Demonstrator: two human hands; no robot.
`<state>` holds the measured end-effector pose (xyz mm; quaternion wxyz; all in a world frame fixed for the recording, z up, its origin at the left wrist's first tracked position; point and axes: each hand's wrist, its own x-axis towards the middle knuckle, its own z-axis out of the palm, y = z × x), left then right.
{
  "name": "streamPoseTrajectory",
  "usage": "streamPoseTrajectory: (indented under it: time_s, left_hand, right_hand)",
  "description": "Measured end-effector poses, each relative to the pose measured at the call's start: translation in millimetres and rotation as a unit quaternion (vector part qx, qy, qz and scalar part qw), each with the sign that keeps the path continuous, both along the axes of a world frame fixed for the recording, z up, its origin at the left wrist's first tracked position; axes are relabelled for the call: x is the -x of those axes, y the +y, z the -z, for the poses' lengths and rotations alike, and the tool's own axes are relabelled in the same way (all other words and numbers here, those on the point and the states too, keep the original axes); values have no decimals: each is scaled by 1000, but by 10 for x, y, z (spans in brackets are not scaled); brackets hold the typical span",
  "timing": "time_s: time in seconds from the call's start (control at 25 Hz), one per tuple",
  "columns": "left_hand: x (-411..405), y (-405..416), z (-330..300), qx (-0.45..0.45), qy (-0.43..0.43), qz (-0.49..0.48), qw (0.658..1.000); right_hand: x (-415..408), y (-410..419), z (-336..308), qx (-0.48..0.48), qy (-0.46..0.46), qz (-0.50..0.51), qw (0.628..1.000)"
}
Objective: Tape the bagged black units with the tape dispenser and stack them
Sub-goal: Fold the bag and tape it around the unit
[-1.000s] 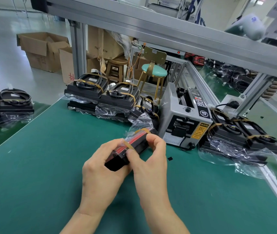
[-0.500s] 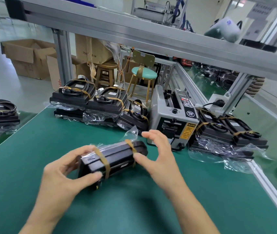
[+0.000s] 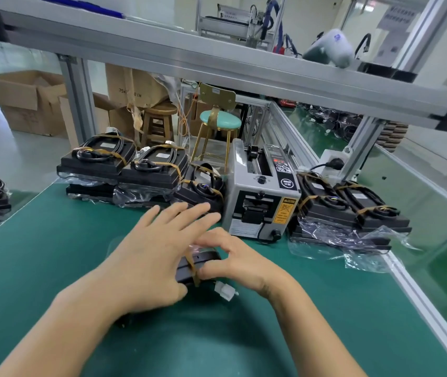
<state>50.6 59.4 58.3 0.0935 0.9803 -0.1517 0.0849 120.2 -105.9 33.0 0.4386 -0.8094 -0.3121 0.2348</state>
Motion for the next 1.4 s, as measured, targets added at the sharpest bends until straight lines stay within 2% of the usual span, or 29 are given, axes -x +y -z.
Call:
streamPoseTrajectory:
  time_s: [0.08, 0.16, 0.2, 0.28, 0.36, 0.6, 0.88, 0.96, 1.0, 1.08, 1.12, 1.16, 1.24, 1.4]
  left_hand:
    - [-94, 27, -24, -8, 46, -44, 998]
    - [-62, 118, -3, 34, 36, -113, 992]
    - [-44, 147, 25, 52, 13, -145, 988]
    - [-31, 142, 83, 43, -22, -192, 980]
    - [-45, 93, 114, 29, -23, -202, 979]
    - [15, 9, 139, 68, -10, -197, 978]
    - [25, 17, 145, 76, -4, -196, 978]
    - [27, 22, 149, 84, 1, -198, 977]
    - [24, 23, 153, 88, 1, -197, 976]
    - [3, 25, 166, 96, 2, -199, 975]
    - [-9, 26, 172, 101, 0, -202, 974]
    - [-11, 19, 169, 103, -6, -206, 973]
    - [11, -8, 162, 108, -27, -201, 973]
    - [94, -24, 168, 155, -73, -143, 975]
  right_hand:
    - [-19, -30, 53, -10, -5, 2, 1000]
    - [-56, -121, 154, -79, 5, 94, 992]
    - [-100, -177, 206, -122, -8, 194, 973]
    - [-227, -286, 254, -156, -69, 413, 895]
    - [-383, -343, 239, -152, -82, 527, 832]
    - [-610, -167, 194, -134, -39, 580, 802]
    - [-699, -17, 105, -228, 80, 632, 737]
    - [-557, -16, 1, -257, 135, 602, 744]
    - [-432, -24, -51, -272, 159, 556, 769]
    - [-94, 19, -104, -244, 164, 411, 863]
    - [84, 69, -102, -231, 167, 335, 898]
    - [224, 116, -70, -231, 174, 287, 913]
    - [364, 192, 29, -251, 174, 281, 910]
    - [348, 254, 100, -317, 196, 312, 874]
